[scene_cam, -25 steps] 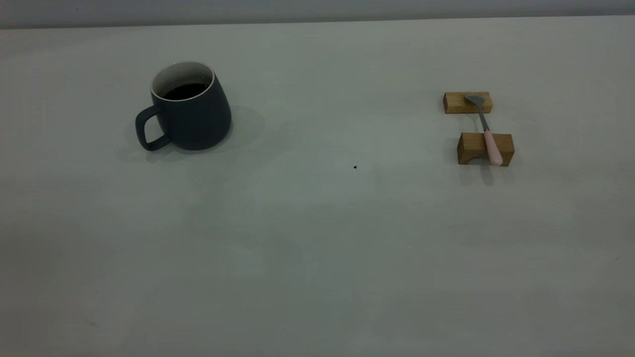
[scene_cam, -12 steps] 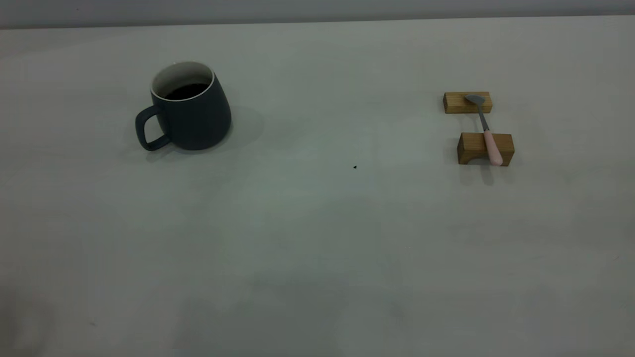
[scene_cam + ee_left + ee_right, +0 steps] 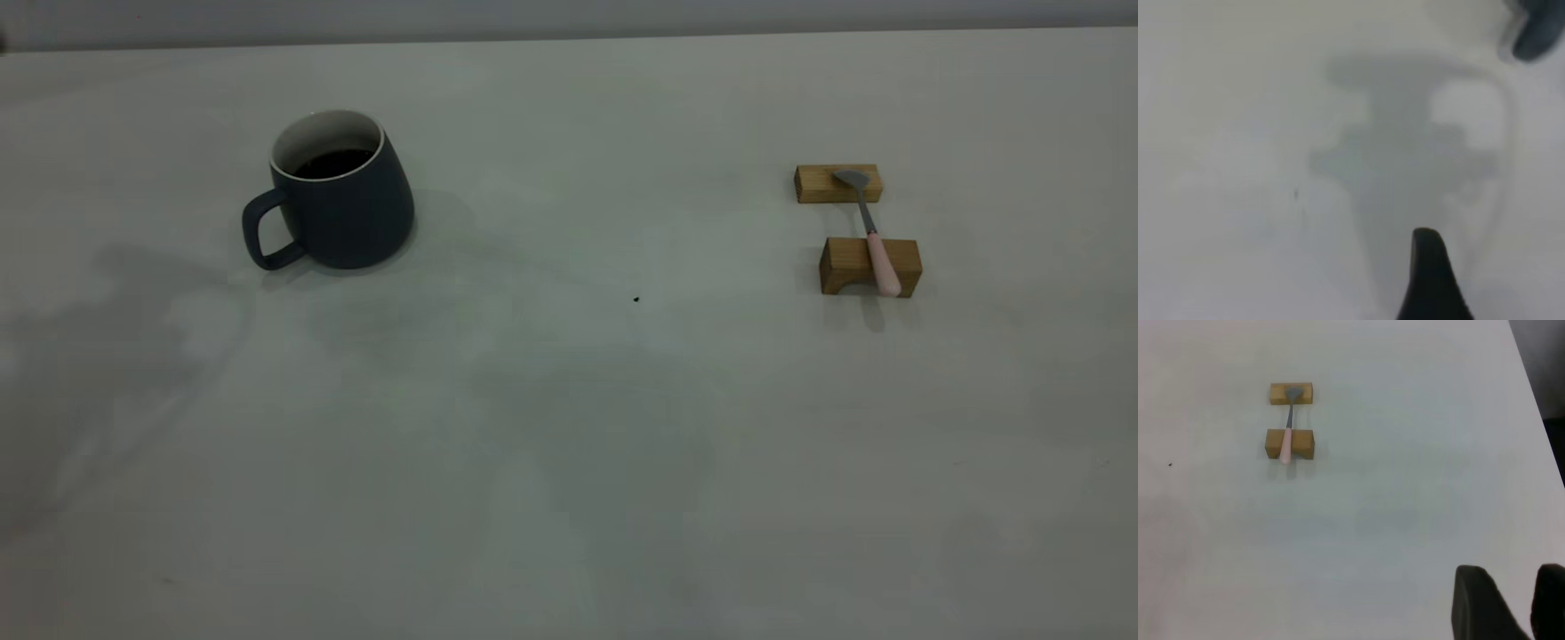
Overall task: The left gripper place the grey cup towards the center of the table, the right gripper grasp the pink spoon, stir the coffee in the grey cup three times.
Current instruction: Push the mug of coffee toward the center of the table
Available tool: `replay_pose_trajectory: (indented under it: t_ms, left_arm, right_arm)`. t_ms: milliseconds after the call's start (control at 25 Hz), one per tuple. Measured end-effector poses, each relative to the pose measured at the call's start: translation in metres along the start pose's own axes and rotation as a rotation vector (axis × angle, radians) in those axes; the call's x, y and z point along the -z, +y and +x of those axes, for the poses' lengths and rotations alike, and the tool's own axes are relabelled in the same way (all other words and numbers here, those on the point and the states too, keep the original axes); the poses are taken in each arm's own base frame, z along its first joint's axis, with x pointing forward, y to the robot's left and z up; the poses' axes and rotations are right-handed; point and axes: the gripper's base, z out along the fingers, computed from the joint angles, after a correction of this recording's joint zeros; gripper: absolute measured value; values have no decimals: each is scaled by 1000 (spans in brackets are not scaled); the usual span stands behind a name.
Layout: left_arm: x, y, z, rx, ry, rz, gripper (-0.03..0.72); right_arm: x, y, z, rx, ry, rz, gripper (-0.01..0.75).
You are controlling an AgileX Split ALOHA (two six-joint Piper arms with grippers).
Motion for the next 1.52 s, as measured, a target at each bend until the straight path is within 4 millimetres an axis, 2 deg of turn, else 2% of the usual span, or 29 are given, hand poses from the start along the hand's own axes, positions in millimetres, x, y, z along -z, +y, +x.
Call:
replay_pose_trajectory:
  t_ms: [160,320,560,720,840,1200,1520]
  left_arm:
    - [-41,7,-35,-58,106,25,567]
    - [-66,10,-54,-334,120,51,567]
    - [-100,5,-63,-754,37,71,567]
    - [-133,-5,-63,-899,-16,120,567]
    - [-149,-10,-61,-980,-35,158,567]
    - [-177,-20,-72,-1050,-113,222,567]
    - [-176,-56,-83,-1126,-191,287,567]
  right_arm:
    - [0,0,0,0,0,0,238]
    - [0,0,0,-1,0,0,238]
    - [0,0,0,-1,0,0,238]
    - [0,0,0,-1,0,0,238]
    - [0,0,0,-1,0,0,238]
    - [0,0,0,-1,0,0,238]
    - [0,0,0,-1,0,0,238]
